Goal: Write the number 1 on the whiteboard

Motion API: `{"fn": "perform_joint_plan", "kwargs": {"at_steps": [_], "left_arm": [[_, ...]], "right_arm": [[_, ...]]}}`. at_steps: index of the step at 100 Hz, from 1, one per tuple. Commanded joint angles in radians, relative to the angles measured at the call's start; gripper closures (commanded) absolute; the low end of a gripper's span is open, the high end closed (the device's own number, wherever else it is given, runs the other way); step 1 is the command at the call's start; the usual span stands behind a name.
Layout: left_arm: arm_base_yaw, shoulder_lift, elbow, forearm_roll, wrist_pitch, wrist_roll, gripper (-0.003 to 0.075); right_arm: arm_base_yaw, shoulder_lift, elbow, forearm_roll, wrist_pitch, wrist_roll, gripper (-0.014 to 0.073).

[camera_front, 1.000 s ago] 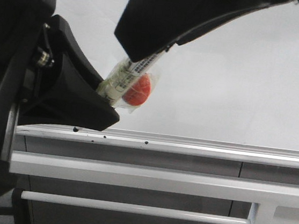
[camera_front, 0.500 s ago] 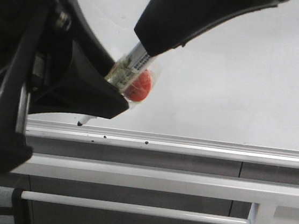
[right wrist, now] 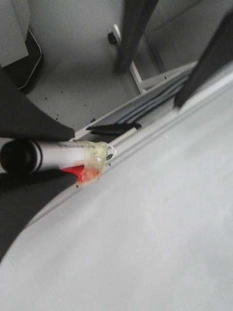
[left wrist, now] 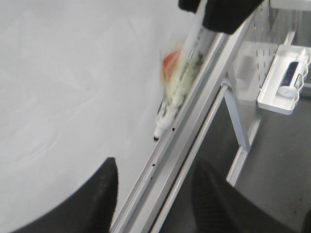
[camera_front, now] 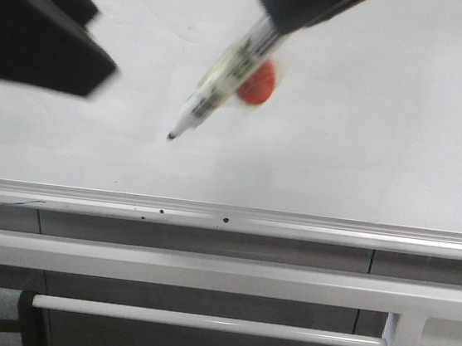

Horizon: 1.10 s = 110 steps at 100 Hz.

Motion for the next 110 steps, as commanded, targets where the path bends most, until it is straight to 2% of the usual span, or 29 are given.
{"fn": "perform_joint_plan", "kwargs": {"at_steps": [1, 5, 7, 36, 46, 67, 85, 110], "left_arm": [[-0.008, -0.094, -0.015, -0.051, 0.013, -0.012, 0.0618], [-0.008, -0.135, -0.004, -0.068, 0.027, -0.012, 0.0717], [-0.008, -0.155, 0.002, -0.077, 0.034, -0.012, 0.0739], [-0.008, -0.387, 0.127, -0.078, 0.035, -0.159, 0.0741], [-0.008, -0.443, 0.175, -0.021, 0.035, -0.274, 0.0741], [-0.008, -0.499, 0.227, 0.146, 0.029, -0.504, 0.0741], [-0.008, -0.499, 0.231, 0.262, 0.029, -0.654, 0.0741], [-0.008, -0.499, 0.231, 0.347, 0.061, -0.792, 0.0741]], "right_arm": [[-0.010, -0.060, -0.025, -0.029, -0.059, -0.002, 0.0658], [-0.010, -0.086, -0.012, -0.031, -0.075, -0.002, 0.0658], [-0.010, -0.100, -0.004, -0.031, -0.087, -0.002, 0.0658], [-0.007, -0.367, 0.253, -0.017, -0.272, 0.010, 0.0657], [-0.007, -0.481, 0.365, -0.017, -0.332, 0.050, 0.0656], [-0.007, -0.677, 0.550, -0.013, -0.355, 0.060, 0.0634], [-0.017, -0.727, 0.607, -0.019, -0.424, 0.060, 0.0634], [-0.154, -0.727, 0.607, -0.026, -0.443, 0.060, 0.0634]]}}
